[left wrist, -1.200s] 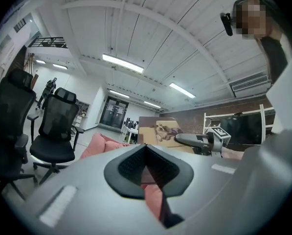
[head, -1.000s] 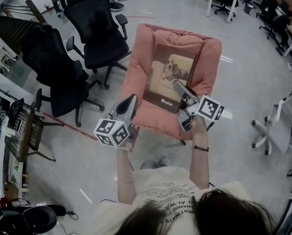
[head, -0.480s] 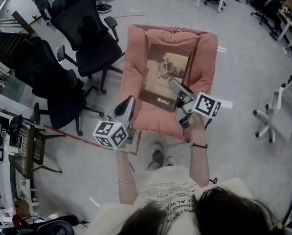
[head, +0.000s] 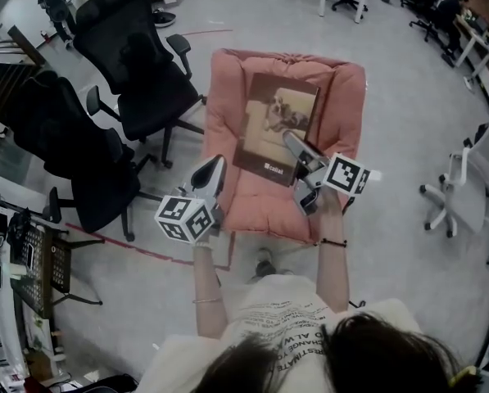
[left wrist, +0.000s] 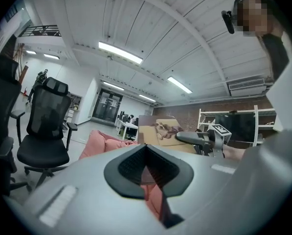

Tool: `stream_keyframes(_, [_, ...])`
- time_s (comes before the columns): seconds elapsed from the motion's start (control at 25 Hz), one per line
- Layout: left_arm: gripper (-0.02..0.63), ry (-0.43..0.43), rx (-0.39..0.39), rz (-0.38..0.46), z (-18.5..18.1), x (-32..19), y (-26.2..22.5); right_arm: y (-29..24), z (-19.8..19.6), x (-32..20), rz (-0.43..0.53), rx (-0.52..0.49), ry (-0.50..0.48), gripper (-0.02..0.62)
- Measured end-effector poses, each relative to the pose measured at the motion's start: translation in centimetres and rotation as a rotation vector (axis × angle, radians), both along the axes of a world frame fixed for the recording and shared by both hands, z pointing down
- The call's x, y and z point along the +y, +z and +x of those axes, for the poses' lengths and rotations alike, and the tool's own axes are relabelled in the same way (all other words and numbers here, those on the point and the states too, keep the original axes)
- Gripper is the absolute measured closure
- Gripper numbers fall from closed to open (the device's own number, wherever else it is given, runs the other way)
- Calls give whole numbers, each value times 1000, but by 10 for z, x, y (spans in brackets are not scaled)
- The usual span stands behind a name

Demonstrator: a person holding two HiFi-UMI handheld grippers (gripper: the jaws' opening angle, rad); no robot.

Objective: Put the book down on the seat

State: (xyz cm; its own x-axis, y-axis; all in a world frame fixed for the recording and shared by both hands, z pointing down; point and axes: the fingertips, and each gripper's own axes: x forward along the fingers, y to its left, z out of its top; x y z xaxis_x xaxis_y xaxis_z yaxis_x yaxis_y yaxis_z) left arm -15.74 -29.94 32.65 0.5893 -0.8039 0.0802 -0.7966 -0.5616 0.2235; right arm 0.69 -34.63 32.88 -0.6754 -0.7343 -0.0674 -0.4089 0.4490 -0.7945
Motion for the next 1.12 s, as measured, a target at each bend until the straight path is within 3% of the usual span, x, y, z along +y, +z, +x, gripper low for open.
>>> stream_keyframes(0.48, [609,35,41,-27,-7,-32,18,28,-16,-21,-69,52,16,446])
stream_keyframes(0.88, [609,-22,91,-119,0,-70,52,64,-26,-72,-158,71,-88,446])
stream_keyframes(1.12, [609,-25,67,-170,-1,-86,81,114,-39,-95,-213,106,-163,448])
